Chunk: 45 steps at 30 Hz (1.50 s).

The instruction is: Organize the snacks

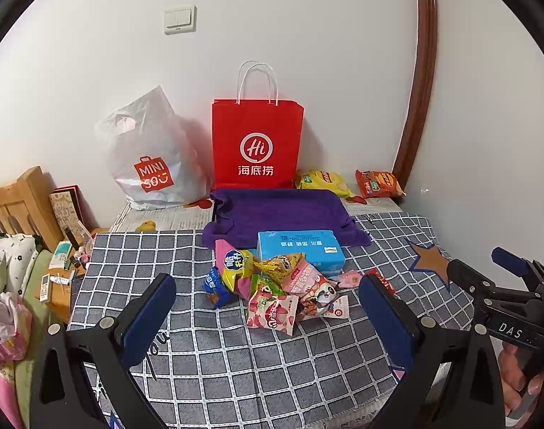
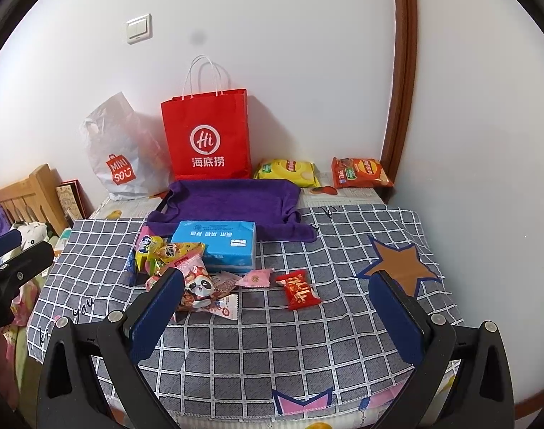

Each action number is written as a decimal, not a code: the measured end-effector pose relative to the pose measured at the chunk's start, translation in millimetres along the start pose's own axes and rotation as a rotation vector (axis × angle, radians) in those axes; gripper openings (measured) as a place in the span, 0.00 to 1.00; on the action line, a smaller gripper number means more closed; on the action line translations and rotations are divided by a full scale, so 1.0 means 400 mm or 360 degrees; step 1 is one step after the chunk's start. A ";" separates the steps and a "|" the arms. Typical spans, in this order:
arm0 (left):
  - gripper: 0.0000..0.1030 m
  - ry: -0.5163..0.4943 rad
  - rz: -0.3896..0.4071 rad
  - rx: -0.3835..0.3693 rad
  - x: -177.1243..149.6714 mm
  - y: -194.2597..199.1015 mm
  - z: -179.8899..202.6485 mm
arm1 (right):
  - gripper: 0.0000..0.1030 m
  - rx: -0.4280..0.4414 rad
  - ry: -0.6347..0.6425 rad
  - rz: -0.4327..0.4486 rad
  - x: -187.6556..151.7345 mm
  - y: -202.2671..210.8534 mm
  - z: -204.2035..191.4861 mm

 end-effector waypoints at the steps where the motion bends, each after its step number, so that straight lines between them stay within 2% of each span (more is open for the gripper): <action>1: 0.99 -0.0001 -0.0003 0.0001 0.000 -0.001 0.000 | 0.99 0.0002 0.0000 0.0001 0.001 0.000 0.000; 45: 0.99 0.0003 -0.0003 -0.0009 -0.013 0.004 0.004 | 0.99 0.0016 0.0005 -0.0001 -0.014 0.003 -0.010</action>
Point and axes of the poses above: each gripper's, at about its wrist camera, not at the fingertips, and y roughly against the way its jaws point, z to its right, x to its top, the point moved 1 cm from there along -y, roughly the way its jaws point, and after that the axes turned 11 degrees about y, right-handed, at the moved point
